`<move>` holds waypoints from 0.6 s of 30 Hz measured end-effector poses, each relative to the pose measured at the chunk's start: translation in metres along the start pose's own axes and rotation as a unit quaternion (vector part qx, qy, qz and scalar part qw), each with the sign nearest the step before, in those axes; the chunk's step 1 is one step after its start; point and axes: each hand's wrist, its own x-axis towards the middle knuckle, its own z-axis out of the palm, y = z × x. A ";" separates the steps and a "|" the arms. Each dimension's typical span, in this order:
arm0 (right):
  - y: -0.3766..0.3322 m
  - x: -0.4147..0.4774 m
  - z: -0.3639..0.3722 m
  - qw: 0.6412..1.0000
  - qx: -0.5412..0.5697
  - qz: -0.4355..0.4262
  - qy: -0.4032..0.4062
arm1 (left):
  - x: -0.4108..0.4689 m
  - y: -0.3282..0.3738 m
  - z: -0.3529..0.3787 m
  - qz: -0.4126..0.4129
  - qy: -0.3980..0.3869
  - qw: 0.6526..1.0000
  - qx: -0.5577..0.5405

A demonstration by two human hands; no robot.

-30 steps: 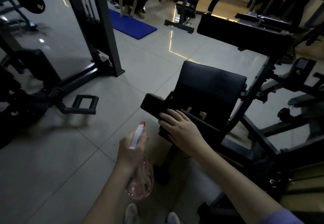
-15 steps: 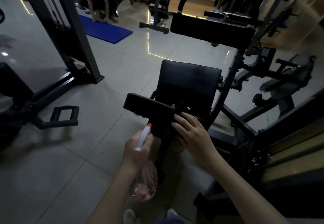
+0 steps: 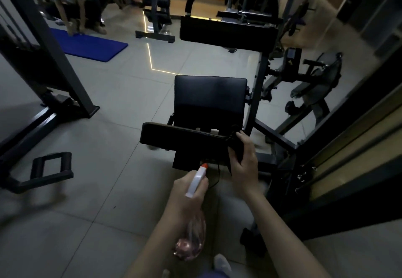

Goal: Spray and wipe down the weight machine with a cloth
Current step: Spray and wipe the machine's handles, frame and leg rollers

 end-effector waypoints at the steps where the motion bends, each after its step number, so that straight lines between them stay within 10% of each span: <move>1: -0.003 0.000 0.001 0.999 0.019 0.029 0.014 | 0.000 -0.002 0.002 0.003 -0.008 1.000 -0.004; 13: 0.010 0.033 -0.012 0.903 0.196 0.381 0.038 | -0.002 -0.001 0.035 0.030 -0.083 0.996 0.000; 18: 0.039 0.044 -0.034 0.811 0.315 0.492 0.038 | -0.001 0.011 0.063 0.027 -0.065 0.997 0.024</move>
